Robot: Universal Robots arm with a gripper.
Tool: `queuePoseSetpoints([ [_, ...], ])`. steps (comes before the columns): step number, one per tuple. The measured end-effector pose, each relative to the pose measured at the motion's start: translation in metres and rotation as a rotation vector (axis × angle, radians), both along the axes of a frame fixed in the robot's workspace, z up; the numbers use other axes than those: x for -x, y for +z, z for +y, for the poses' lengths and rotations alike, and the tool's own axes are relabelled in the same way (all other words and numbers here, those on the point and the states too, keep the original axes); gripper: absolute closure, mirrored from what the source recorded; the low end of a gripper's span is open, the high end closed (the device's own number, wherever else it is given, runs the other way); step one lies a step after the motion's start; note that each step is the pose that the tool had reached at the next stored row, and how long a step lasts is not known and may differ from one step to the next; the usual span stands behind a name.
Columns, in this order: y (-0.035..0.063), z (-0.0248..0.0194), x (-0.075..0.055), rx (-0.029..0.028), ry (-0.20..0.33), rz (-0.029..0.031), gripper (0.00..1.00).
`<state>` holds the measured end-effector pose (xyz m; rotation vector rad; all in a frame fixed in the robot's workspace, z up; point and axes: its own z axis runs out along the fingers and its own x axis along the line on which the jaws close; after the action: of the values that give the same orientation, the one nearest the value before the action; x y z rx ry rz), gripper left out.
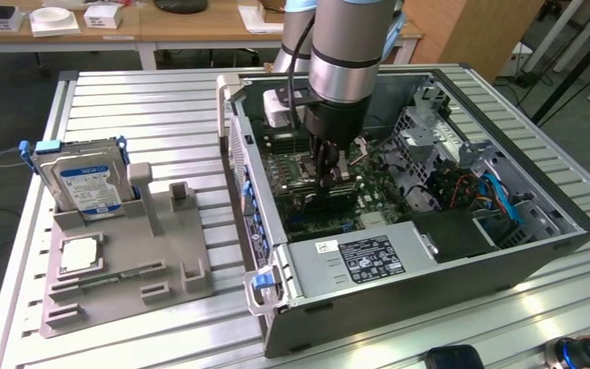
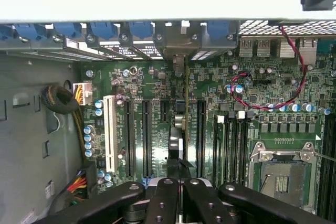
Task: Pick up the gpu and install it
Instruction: 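Press down on the gpu until it lock into place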
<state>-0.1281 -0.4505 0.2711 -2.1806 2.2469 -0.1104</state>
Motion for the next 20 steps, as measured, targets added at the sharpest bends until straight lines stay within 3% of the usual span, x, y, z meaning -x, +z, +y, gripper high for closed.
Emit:
queuePoseSetpoints([
  [3,0.0018,0.0018,0.0,0.002,-0.003,-0.0002,0.9],
  [6,0.0023,0.0066,0.0,0.0028,-0.005,-0.0019,0.9],
  [8,0.0026,0.0079,0.003,0.0029,-0.006,-0.0072,0.9],
  [11,0.0033,0.0083,0.009,0.0028,-0.006,-0.02,0.9],
  [13,0.0039,0.0088,0.011,0.003,-0.006,-0.0245,0.9],
  [16,0.0049,0.0103,0.013,0.0033,-0.006,-0.028,0.9],
  [20,0.0062,0.0114,0.013,0.004,-0.007,-0.0285,0.9],
])
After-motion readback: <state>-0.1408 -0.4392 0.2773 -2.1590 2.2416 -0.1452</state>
